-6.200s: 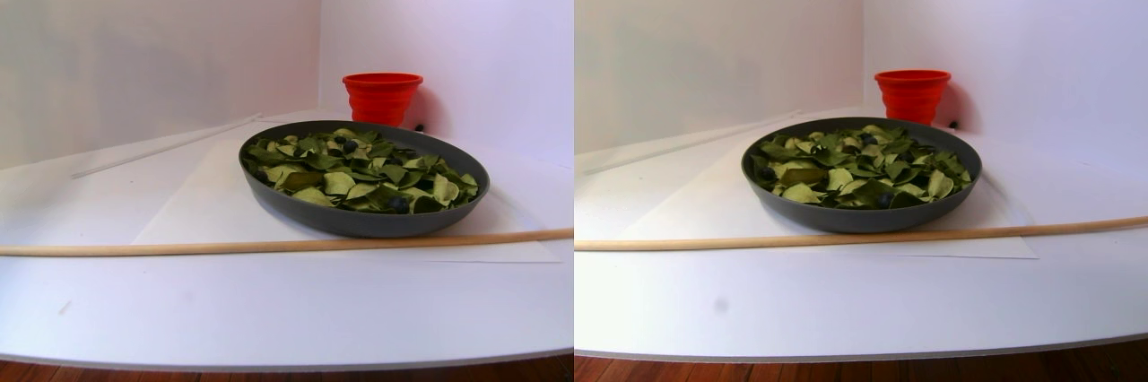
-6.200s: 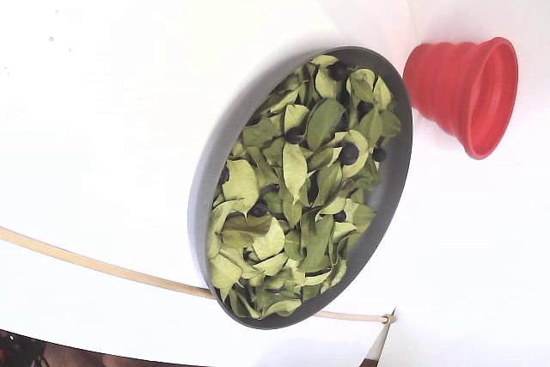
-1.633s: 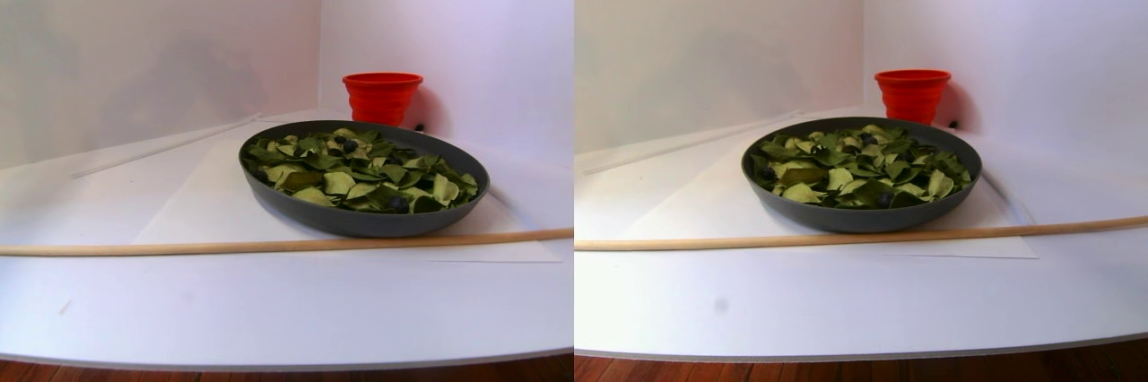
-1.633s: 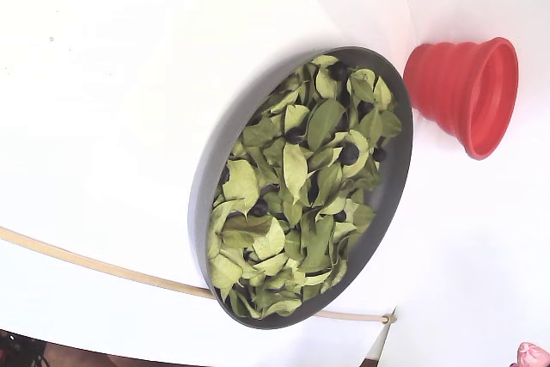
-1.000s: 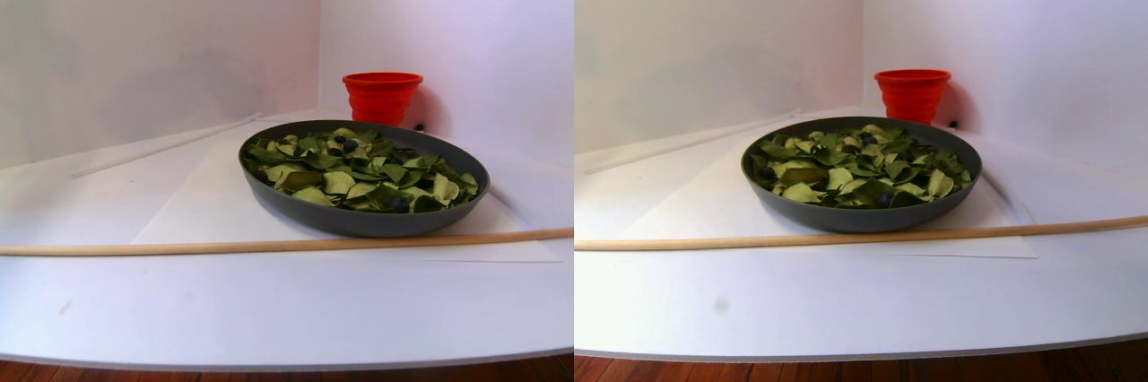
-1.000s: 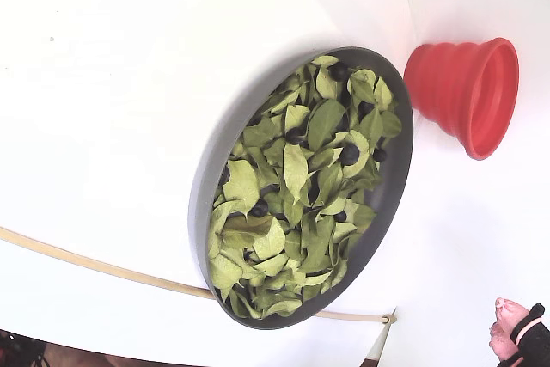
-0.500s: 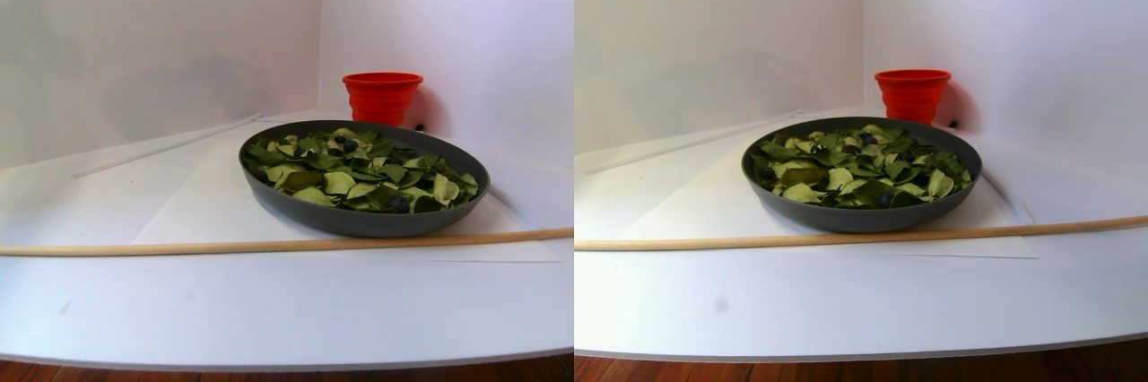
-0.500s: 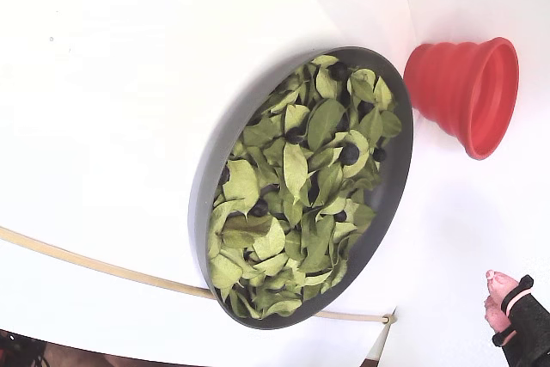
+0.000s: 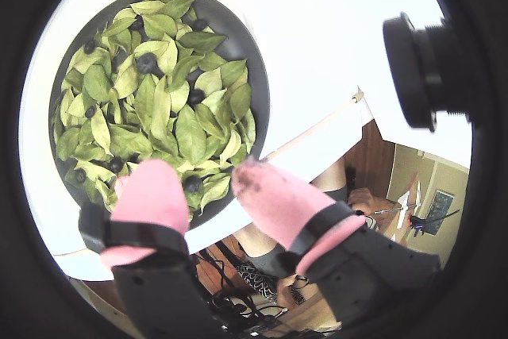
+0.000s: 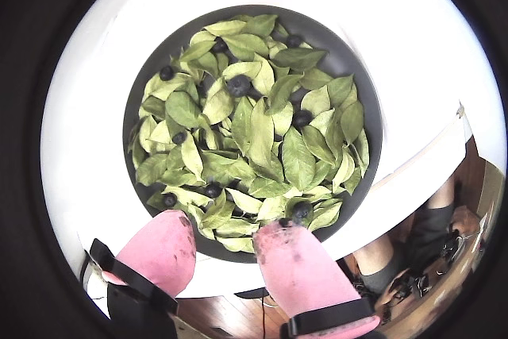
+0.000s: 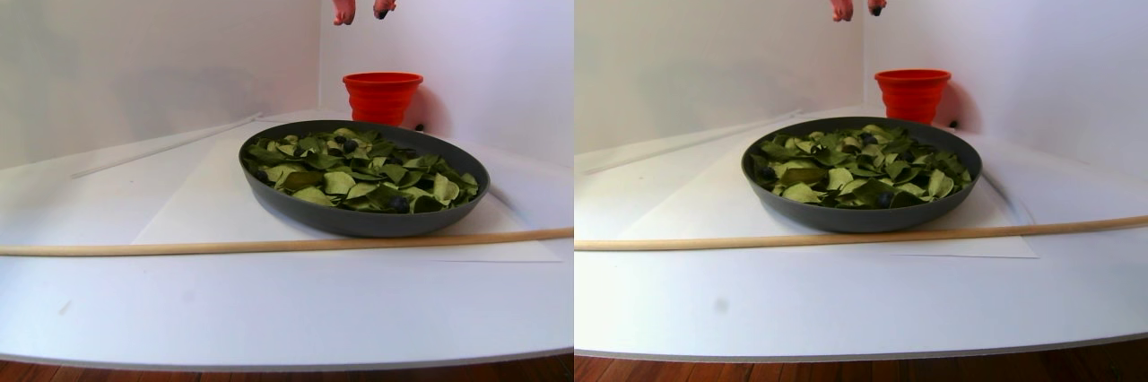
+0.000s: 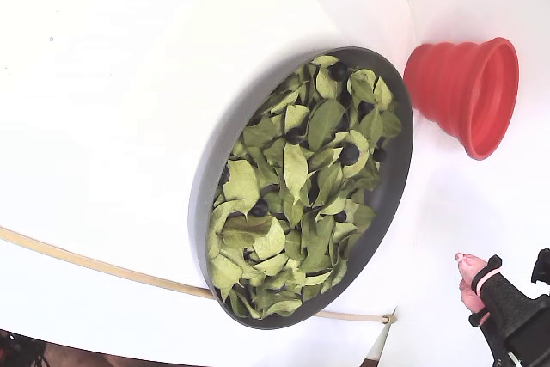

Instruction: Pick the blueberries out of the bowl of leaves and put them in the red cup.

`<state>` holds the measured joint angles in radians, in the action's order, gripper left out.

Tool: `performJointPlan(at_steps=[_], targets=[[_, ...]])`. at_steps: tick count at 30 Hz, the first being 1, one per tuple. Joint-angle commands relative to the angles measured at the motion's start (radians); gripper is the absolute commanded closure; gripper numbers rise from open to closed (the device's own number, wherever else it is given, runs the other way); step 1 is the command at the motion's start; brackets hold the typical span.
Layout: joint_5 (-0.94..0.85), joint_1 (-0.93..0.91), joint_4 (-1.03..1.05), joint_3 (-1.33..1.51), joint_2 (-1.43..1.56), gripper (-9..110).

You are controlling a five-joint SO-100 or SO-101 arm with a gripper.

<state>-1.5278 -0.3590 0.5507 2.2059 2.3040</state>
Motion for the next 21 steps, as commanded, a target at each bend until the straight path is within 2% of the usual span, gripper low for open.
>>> performJointPlan(at_steps=[1, 21], targets=[[-0.009, -0.009, -0.04, -0.075, -0.005, 87], [-0.026, -0.005, -0.192, -0.109, -0.176, 86]])
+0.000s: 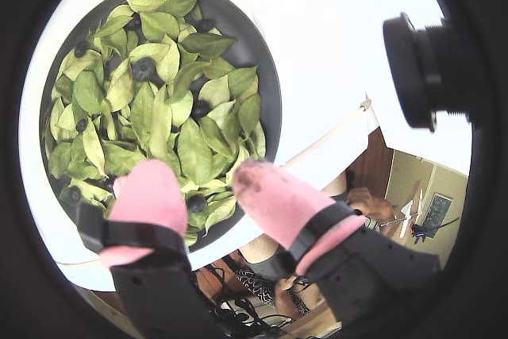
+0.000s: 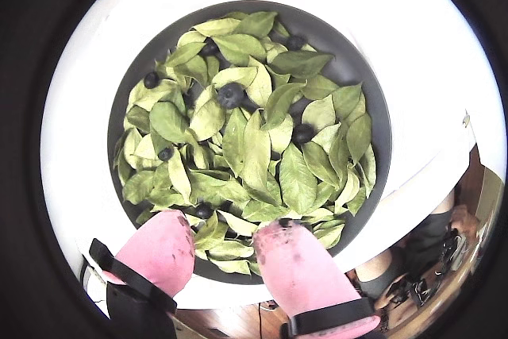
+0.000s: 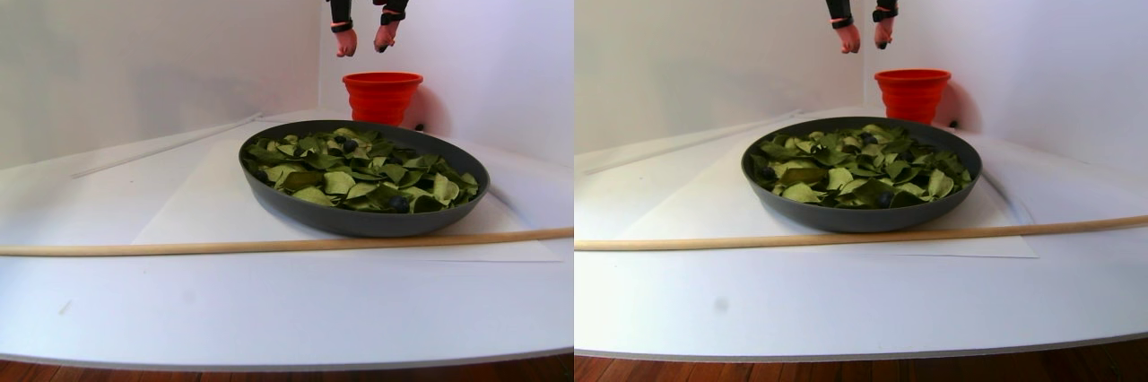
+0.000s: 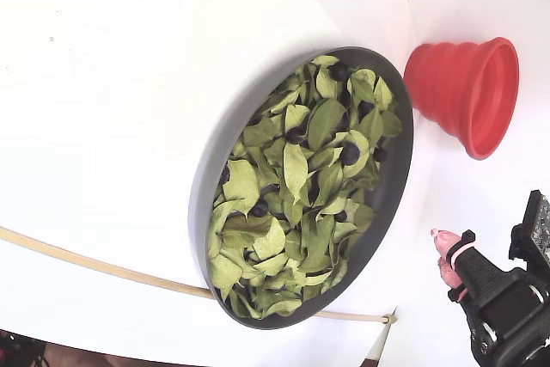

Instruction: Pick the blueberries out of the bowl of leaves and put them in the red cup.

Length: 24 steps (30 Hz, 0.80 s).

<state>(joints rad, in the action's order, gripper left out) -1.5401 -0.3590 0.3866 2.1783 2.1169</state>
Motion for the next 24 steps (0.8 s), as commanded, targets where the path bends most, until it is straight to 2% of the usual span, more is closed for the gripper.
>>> performJointPlan(at_steps=[1, 24], targets=[[-0.015, -0.003, -0.041, -0.081, 0.0, 86], [-0.054, 0.031, -0.206, -0.089, -0.173, 86]])
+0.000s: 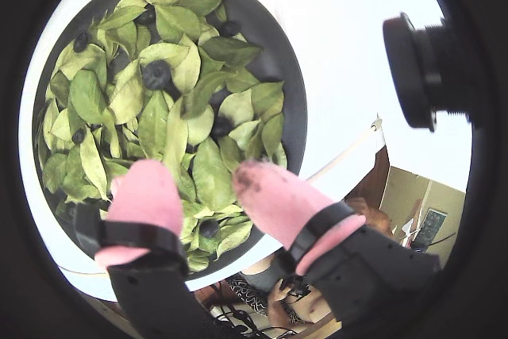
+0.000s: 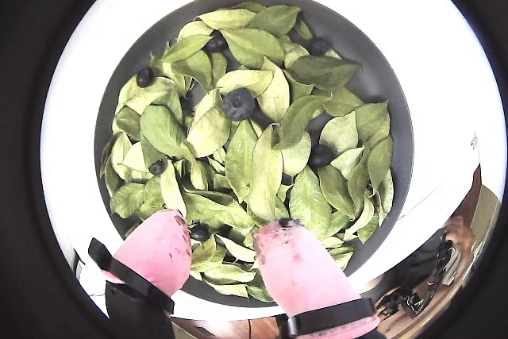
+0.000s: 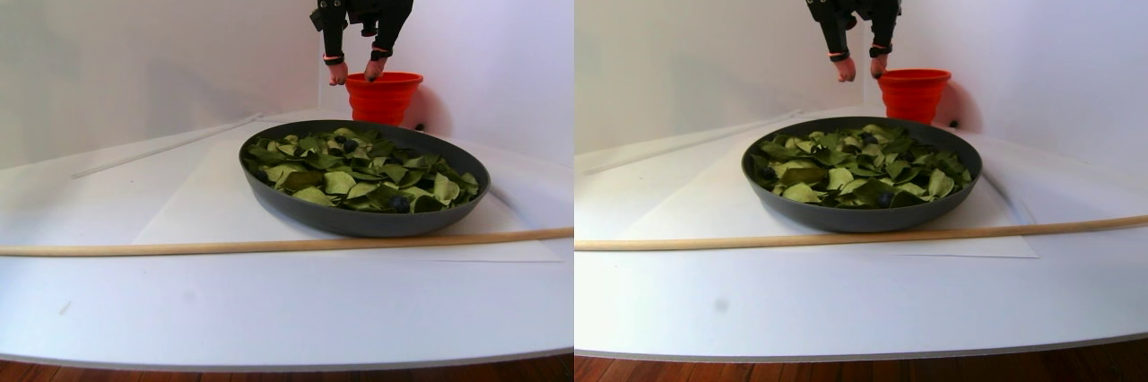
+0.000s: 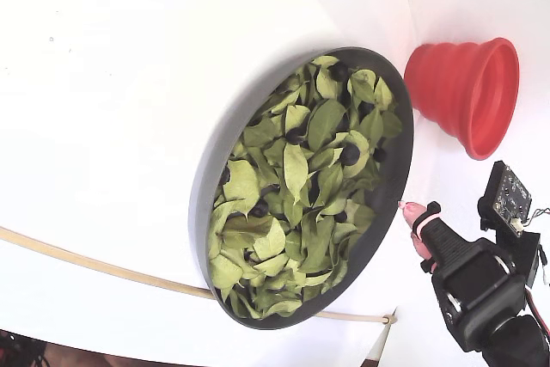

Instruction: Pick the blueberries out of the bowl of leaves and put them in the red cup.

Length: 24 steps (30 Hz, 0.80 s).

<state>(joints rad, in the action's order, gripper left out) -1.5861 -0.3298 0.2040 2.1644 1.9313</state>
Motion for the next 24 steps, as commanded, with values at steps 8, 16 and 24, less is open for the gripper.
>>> performJointPlan(at_steps=[8, 16, 24], targets=[[-0.011, 0.005, -0.067, -0.112, -0.069, 86], [-0.026, 0.008, -0.133, -0.117, -0.127, 85], [-0.035, 0.018, -0.196, -0.132, -0.19, 85]])
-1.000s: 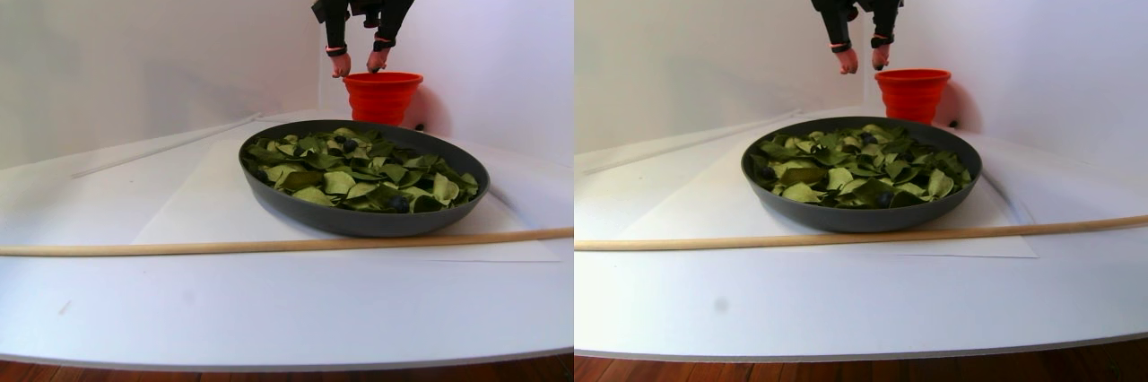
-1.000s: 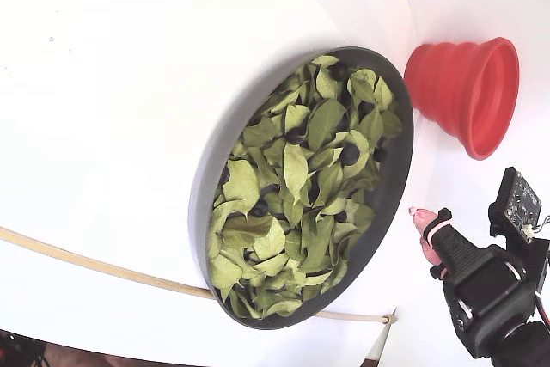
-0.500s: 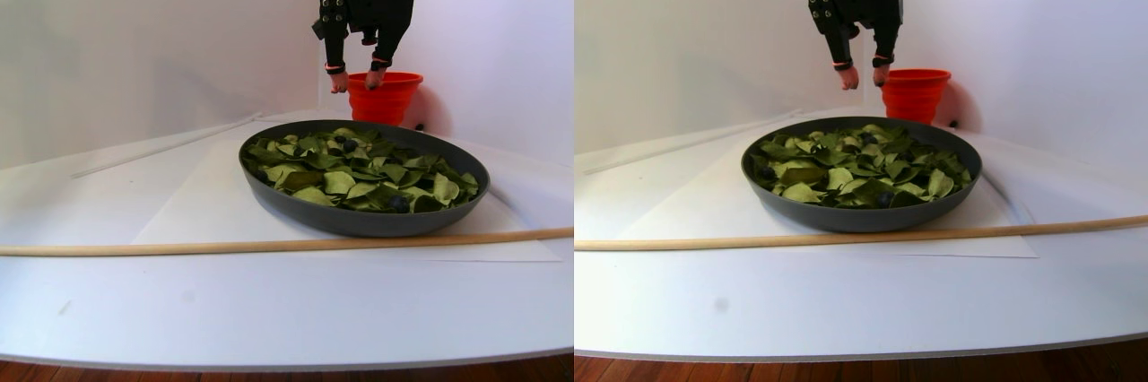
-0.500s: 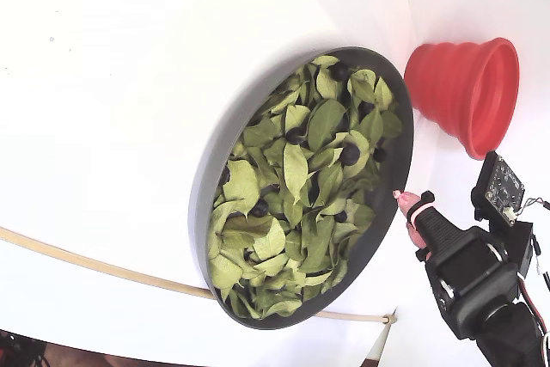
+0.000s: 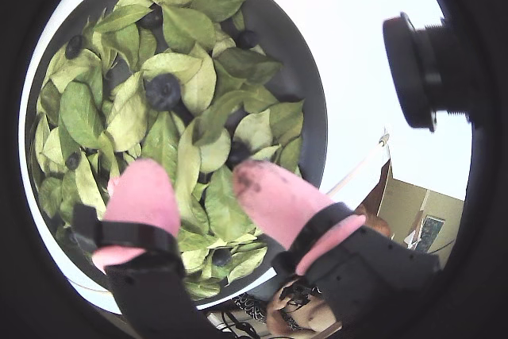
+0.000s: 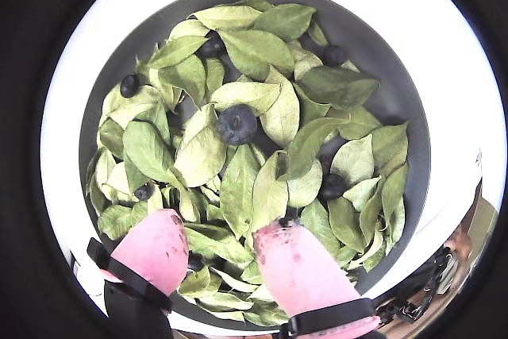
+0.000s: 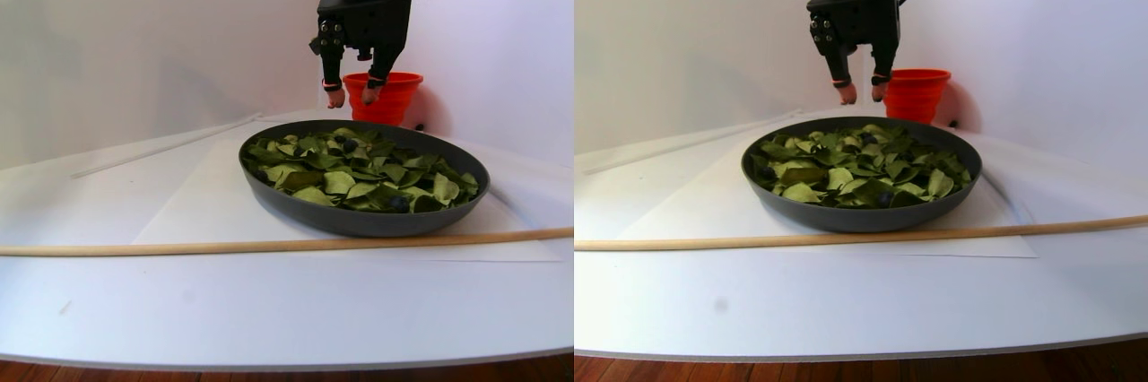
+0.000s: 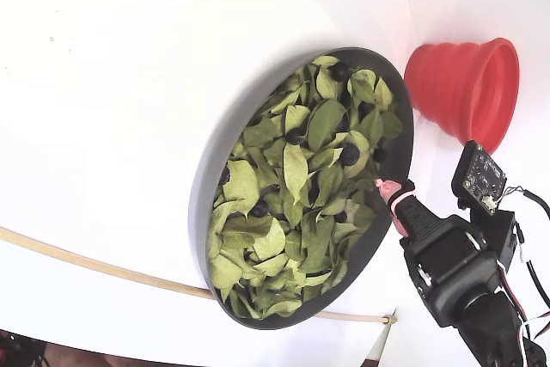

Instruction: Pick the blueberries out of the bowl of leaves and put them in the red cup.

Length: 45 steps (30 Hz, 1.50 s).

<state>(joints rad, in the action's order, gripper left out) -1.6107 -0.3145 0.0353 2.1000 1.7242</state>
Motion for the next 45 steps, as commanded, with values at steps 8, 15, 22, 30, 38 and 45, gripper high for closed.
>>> performJointPlan(at_steps=[8, 15, 22, 30, 38, 45], targets=[[-0.018, -0.002, -0.072, -0.094, -0.048, 84], [-0.015, -0.008, -0.114, -0.132, -0.118, 84], [-0.008, -0.012, -0.144, -0.158, -0.17, 84], [0.002, -0.02, -0.167, -0.193, -0.233, 83], [0.018, -0.023, -0.176, -0.242, -0.287, 82], [0.044, -0.021, -0.195, -0.276, -0.331, 82]])
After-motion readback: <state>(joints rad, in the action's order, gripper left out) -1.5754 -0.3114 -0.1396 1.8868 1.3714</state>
